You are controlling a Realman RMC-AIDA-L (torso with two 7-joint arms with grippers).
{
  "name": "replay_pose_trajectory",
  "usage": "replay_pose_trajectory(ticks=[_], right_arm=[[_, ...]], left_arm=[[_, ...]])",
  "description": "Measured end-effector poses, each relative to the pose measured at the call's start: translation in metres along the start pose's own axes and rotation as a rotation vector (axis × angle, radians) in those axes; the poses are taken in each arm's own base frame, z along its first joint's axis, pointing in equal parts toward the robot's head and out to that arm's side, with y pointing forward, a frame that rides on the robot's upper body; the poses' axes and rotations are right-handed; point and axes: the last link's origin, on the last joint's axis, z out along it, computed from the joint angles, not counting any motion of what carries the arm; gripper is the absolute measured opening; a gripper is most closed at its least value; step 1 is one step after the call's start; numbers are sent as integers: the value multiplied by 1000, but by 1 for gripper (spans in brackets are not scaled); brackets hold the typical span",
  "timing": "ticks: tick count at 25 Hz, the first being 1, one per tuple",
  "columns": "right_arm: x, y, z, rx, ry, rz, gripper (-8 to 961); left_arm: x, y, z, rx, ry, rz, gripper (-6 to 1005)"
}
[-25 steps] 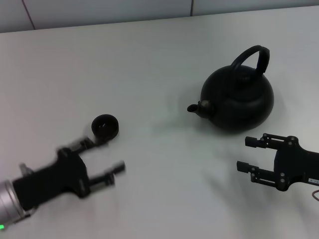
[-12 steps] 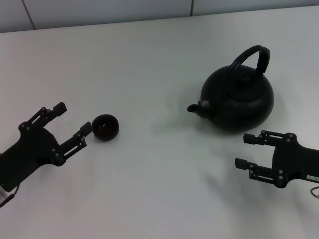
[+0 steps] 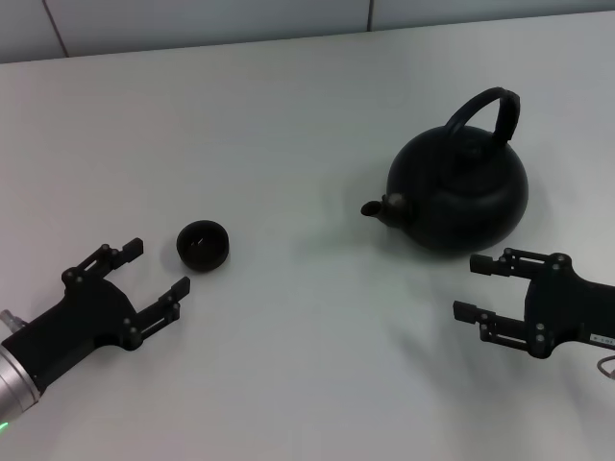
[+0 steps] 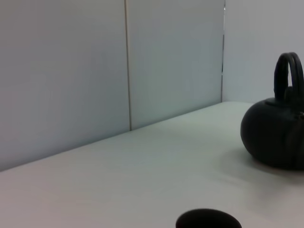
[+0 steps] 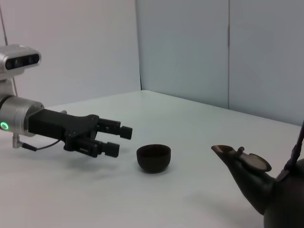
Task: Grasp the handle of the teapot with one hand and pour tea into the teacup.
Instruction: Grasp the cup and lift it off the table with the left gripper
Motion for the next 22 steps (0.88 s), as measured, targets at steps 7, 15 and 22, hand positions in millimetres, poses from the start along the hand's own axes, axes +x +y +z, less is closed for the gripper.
replay_pose_trajectory(ticks=[7, 15, 22], right_arm=[[-1, -1, 1, 2, -2, -2, 624], [-1, -2, 1, 2, -4, -3, 624], [-2, -2, 1, 3, -5, -3, 624]], left_arm=[[1, -1, 6, -3, -7, 5, 757], [6, -4, 29, -16, -41, 10, 754], [9, -7, 41, -26, -61, 25, 751]])
